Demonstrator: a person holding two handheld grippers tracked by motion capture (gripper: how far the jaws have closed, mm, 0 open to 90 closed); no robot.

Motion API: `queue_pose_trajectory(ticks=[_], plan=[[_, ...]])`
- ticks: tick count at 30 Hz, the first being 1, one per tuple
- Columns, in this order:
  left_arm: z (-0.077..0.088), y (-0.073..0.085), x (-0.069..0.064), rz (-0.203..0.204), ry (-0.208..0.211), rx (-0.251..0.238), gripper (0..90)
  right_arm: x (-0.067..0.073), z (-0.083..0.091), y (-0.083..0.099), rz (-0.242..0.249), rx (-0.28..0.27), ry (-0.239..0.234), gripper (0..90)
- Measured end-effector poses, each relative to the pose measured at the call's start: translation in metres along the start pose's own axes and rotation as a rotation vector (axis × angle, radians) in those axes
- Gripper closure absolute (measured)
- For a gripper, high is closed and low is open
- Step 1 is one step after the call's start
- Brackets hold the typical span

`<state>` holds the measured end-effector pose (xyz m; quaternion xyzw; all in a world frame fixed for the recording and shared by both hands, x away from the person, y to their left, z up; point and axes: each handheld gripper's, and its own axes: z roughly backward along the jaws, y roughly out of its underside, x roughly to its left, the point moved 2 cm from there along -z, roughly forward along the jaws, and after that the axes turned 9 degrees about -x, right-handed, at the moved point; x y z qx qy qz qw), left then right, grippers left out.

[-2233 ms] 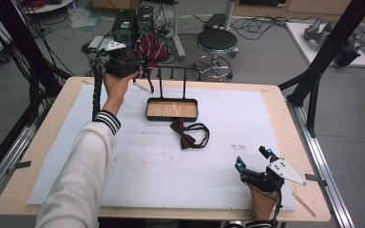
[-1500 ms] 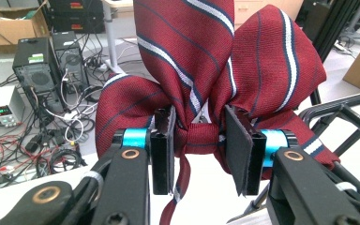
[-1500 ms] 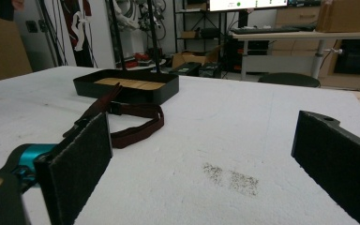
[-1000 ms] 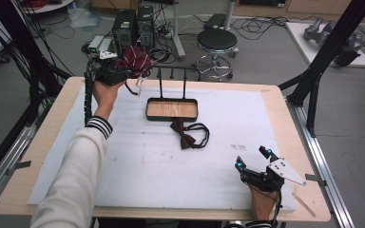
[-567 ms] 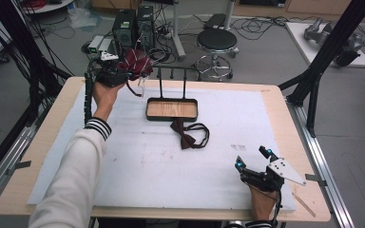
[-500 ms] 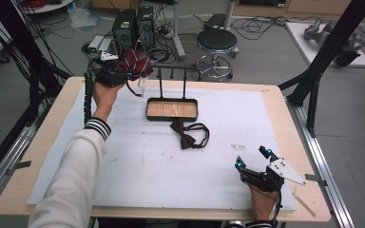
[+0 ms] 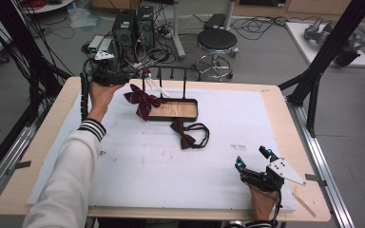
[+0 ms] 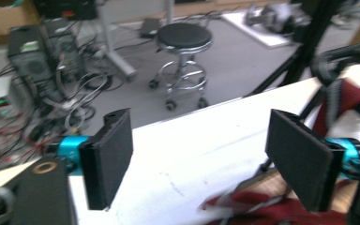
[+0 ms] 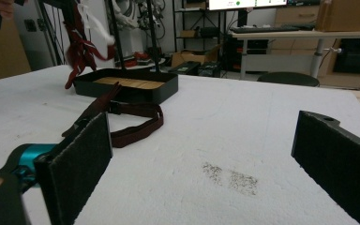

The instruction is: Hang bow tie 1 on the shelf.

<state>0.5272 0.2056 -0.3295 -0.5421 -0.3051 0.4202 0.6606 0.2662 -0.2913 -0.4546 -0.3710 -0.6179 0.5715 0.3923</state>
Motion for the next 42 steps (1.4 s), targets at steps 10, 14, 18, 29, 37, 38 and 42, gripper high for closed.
queue_pose_trajectory(ticks=[10,14,18,29,37,38,42], plan=[[0.031,-0.003,-0.01,-0.056,0.13,-0.1,15.5,0.0,0.0,0.0,0.0,-0.001,-0.001,4.4],[0.045,-0.002,-0.013,-0.061,0.153,-0.126,15.5,0.0,0.0,0.0,-0.003,-0.002,0.002,4.4],[0.06,0.001,-0.017,-0.07,0.189,-0.148,15.5,0.0,0.0,0.0,-0.001,-0.005,0.0,4.4],[0.101,0.014,-0.032,-0.084,0.285,-0.219,15.5,0.0,0.0,0.0,0.002,-0.003,0.004,4.4],[0.127,0.033,-0.041,-0.086,0.327,-0.262,15.5,0.001,0.0,0.0,0.011,0.0,0.004,4.4],[0.132,0.037,-0.042,-0.091,0.328,-0.27,15.5,0.001,0.0,0.0,0.009,-0.001,0.005,4.4],[0.145,0.052,-0.045,-0.1,0.329,-0.278,15.5,0.001,0.0,0.0,0.009,0.0,0.003,4.4]])
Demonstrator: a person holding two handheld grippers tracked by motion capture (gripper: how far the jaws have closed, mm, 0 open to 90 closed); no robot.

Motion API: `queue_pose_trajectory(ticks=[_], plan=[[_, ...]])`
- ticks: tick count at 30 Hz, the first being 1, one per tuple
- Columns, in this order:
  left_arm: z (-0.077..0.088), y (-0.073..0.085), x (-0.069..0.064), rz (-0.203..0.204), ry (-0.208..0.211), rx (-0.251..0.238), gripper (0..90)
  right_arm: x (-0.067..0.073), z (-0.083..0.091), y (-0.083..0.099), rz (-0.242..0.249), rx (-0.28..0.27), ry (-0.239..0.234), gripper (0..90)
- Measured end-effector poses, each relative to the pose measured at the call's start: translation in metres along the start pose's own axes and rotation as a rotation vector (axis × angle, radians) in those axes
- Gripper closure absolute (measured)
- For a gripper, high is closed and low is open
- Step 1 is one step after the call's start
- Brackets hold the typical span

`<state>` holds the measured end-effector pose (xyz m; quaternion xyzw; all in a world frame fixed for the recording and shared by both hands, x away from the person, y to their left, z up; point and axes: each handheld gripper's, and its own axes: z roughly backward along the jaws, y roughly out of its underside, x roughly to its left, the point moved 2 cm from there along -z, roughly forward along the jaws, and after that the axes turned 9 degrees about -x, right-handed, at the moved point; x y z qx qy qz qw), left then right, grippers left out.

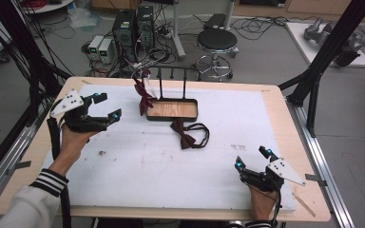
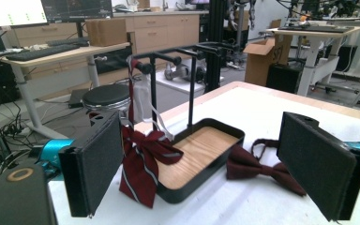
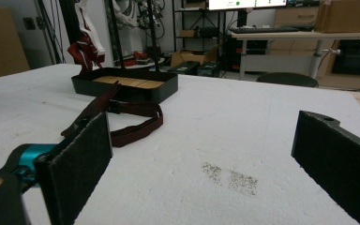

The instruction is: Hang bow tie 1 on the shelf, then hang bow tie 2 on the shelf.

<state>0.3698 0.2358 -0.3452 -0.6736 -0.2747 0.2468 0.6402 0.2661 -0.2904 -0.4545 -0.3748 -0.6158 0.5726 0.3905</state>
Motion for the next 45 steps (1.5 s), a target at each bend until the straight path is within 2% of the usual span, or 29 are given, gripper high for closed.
queue_pose_trajectory(ticks=[3,6,12,20,29,32,45], plan=[[0.006,0.005,-0.004,0.011,0.002,-0.012,15.5,0.0,0.0,0.0,0.001,-0.001,-0.002,4.4],[0.014,0.015,-0.012,-0.014,-0.001,-0.009,15.5,0.0,0.0,0.0,0.002,0.0,-0.002,4.4],[0.027,0.037,-0.027,-0.028,-0.01,-0.026,15.5,0.0,0.0,0.0,0.002,0.001,-0.003,4.4],[0.035,0.049,-0.036,-0.036,0.002,-0.045,15.4,0.0,0.0,0.0,-0.001,0.002,0.0,4.4],[0.046,0.061,-0.037,-0.034,-0.003,-0.066,15.5,0.0,0.0,0.0,0.002,-0.002,-0.003,4.4],[0.053,0.069,-0.036,-0.014,-0.021,-0.073,15.5,0.0,0.0,0.0,0.002,-0.002,-0.005,4.4],[0.059,0.07,-0.033,-0.01,-0.023,-0.069,15.5,-0.001,0.001,0.0,-0.005,-0.005,-0.004,4.4]])
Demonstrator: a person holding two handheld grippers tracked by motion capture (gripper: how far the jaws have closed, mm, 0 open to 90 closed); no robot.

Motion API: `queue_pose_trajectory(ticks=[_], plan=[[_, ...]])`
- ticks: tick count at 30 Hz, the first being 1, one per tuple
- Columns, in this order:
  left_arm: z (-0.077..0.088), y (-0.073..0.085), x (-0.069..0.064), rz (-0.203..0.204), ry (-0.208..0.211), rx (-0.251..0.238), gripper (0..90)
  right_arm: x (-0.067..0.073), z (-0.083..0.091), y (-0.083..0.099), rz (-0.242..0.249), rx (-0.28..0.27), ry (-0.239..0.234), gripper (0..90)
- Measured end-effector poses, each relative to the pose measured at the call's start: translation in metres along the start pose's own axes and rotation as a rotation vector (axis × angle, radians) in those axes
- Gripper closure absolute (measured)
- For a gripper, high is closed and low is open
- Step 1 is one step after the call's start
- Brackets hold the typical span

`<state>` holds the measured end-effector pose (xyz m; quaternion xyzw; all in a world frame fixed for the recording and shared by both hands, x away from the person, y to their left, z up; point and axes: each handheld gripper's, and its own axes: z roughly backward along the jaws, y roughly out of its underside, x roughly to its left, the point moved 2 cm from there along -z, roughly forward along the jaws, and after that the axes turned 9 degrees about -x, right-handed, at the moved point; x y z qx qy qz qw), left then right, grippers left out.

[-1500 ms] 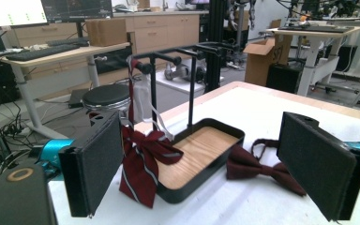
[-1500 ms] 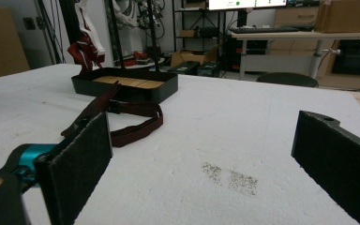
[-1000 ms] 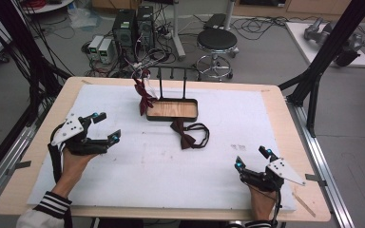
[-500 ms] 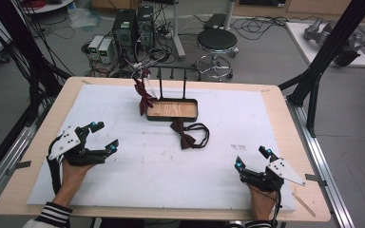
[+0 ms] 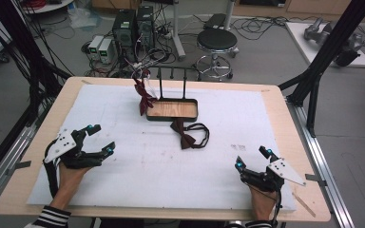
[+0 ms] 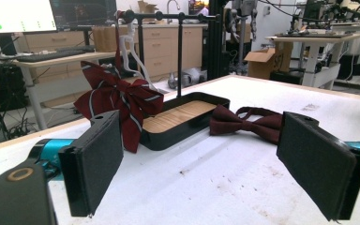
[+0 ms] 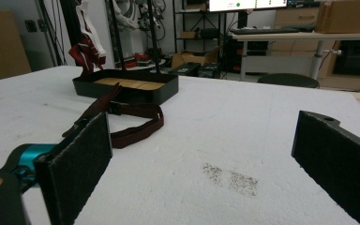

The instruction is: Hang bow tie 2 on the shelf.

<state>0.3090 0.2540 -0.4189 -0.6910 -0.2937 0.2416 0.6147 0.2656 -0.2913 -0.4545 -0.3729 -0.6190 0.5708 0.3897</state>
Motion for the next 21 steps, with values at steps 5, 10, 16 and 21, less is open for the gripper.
queue_pose_trajectory(ticks=[5,10,16,21], plan=[[0.002,0.002,0.001,-0.001,-0.007,0.004,15.5,-0.001,0.0,0.0,-0.011,0.004,0.002,4.4],[0.005,0.006,0.001,-0.005,-0.017,0.002,15.5,-0.002,-0.001,0.0,-0.022,0.01,0.004,3.7],[0.006,0.01,0.004,0.001,-0.025,0.005,15.5,-0.003,-0.001,-0.001,-0.032,0.011,-0.008,3.7],[0.005,0.012,0.003,0.001,-0.023,0.008,15.4,-0.002,-0.003,-0.009,-0.036,0.026,-0.042,3.7]])
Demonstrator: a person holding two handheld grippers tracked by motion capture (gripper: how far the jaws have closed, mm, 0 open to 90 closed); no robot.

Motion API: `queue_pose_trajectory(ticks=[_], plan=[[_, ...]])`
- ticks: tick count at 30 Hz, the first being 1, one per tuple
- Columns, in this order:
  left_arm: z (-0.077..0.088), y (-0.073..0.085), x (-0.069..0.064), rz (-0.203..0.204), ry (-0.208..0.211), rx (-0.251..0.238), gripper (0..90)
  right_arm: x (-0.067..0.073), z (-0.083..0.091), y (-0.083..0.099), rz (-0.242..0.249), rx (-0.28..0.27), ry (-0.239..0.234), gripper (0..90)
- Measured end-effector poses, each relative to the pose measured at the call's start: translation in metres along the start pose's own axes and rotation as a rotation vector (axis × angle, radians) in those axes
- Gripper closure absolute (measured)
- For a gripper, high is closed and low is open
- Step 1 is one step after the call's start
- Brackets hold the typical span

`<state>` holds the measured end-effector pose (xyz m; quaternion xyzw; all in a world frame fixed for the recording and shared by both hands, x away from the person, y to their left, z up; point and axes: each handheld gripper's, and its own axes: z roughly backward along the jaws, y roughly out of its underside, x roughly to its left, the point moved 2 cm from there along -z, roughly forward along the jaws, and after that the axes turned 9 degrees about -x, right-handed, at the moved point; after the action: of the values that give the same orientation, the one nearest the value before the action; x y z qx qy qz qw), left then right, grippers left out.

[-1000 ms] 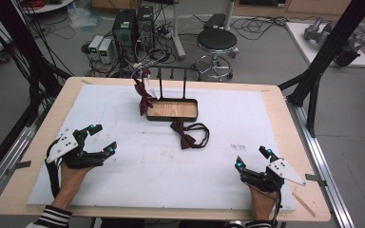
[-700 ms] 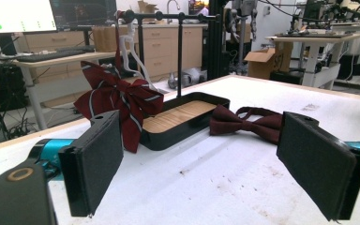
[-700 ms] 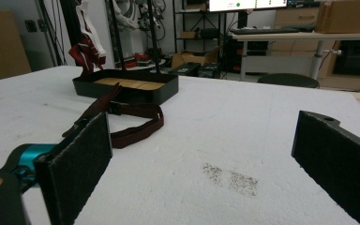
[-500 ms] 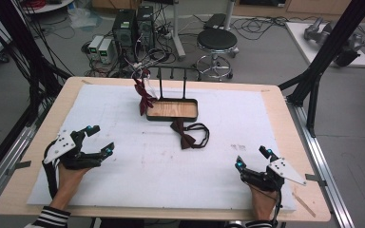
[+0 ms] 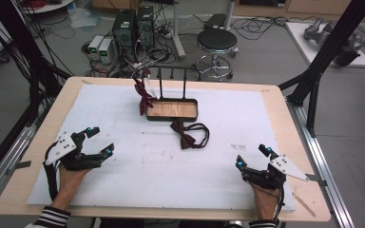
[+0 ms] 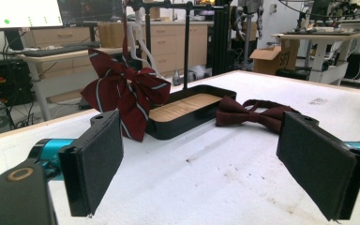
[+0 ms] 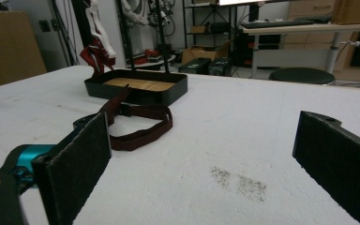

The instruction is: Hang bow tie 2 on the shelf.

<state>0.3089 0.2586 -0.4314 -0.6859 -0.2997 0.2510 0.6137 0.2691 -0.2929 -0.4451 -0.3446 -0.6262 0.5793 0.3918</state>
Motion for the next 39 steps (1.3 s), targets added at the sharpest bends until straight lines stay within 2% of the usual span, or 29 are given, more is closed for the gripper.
queue_pose_trajectory(ticks=[4,7,11,12,21,27,29,31,36,39], plan=[[0.0,0.001,-0.001,-0.003,0.0,0.005,15.5,0.004,-0.005,-0.007,0.025,0.017,-0.024,3.7],[0.0,0.002,-0.001,-0.002,0.0,0.004,15.5,0.007,-0.01,-0.012,0.043,0.029,-0.02,3.7],[0.0,0.004,-0.001,-0.001,-0.006,0.007,15.5,0.011,-0.015,-0.017,0.047,0.052,-0.035,3.7],[0.0,0.006,-0.001,0.001,-0.006,0.008,15.5,0.013,-0.018,-0.021,0.049,0.065,-0.057,3.7],[-0.002,0.012,-0.003,0.0,-0.008,0.016,15.5,0.024,-0.038,-0.04,0.059,0.128,-0.13,3.7],[-0.001,0.014,-0.004,-0.001,-0.013,0.017,15.5,0.031,-0.06,-0.047,0.046,0.227,-0.22,3.7],[-0.001,0.014,-0.004,0.004,-0.013,0.014,15.5,0.033,-0.064,-0.048,0.045,0.244,-0.243,3.7],[-0.001,0.015,-0.004,0.005,-0.014,0.013,15.5,0.035,-0.071,-0.049,0.046,0.277,-0.254,3.7],[-0.001,0.016,-0.004,0.011,-0.014,0.014,15.5,0.039,-0.085,-0.053,0.077,0.302,-0.27,3.9],[-0.001,0.016,-0.005,0.012,-0.016,0.012,15.5,0.041,-0.093,-0.053,0.08,0.337,-0.292,4.2]])
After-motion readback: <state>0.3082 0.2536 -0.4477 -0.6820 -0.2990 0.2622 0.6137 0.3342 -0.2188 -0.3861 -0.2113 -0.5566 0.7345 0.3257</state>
